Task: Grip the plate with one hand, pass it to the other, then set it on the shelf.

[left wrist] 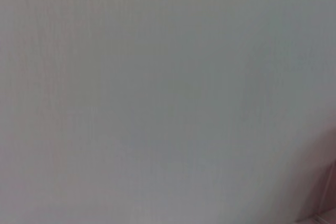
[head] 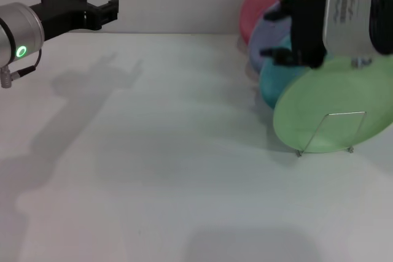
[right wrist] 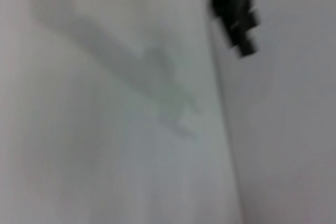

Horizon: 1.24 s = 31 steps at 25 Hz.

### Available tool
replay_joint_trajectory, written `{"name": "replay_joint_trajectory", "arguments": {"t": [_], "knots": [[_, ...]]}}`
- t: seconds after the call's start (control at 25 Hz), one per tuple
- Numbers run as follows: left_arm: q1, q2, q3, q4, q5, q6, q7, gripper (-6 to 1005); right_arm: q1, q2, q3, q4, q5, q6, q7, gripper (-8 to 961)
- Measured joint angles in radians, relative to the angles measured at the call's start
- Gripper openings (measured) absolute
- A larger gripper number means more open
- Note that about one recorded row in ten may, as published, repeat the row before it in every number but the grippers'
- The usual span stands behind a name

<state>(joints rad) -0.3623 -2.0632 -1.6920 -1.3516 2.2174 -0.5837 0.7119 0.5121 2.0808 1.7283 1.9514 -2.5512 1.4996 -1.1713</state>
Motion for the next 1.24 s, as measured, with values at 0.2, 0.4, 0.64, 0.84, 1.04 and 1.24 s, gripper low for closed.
{"name": "replay_joint_trajectory", "arguments": {"t": [0.2, 0.4, 0.64, 0.84, 1.04, 1.24], "knots": [[0.014, 0.001, -0.002, -0.001, 0.004, 0.087, 0.010, 645, -0.045, 0.001, 0.115, 0.027, 0.089, -0.199, 0.043, 501], [0.045, 0.000, -0.002, -0.002, 0.003, 0.187, 0.028, 643, -0.271, 0.003, 0.274, -0.001, 0.385, -0.650, -0.019, 499], [0.147, -0.001, 0.096, 0.015, 0.003, 0.520, 0.029, 644, -0.542, 0.011, 0.281, -0.280, 1.221, -1.008, -0.572, 498], [0.213, 0.000, 0.213, 0.103, 0.002, 0.891, 0.000, 644, -0.578, 0.012, 0.264, -0.788, 1.993, -0.754, -1.304, 500], [0.209, 0.002, 0.289, 0.294, 0.067, 1.178, -0.186, 645, -0.543, 0.012, 0.287, -1.083, 2.351, -0.383, -1.635, 498], [0.202, 0.003, 0.294, 0.401, 0.252, 1.289, -0.420, 645, -0.543, 0.002, 0.294, -0.964, 2.215, -0.496, -1.466, 500]]}}
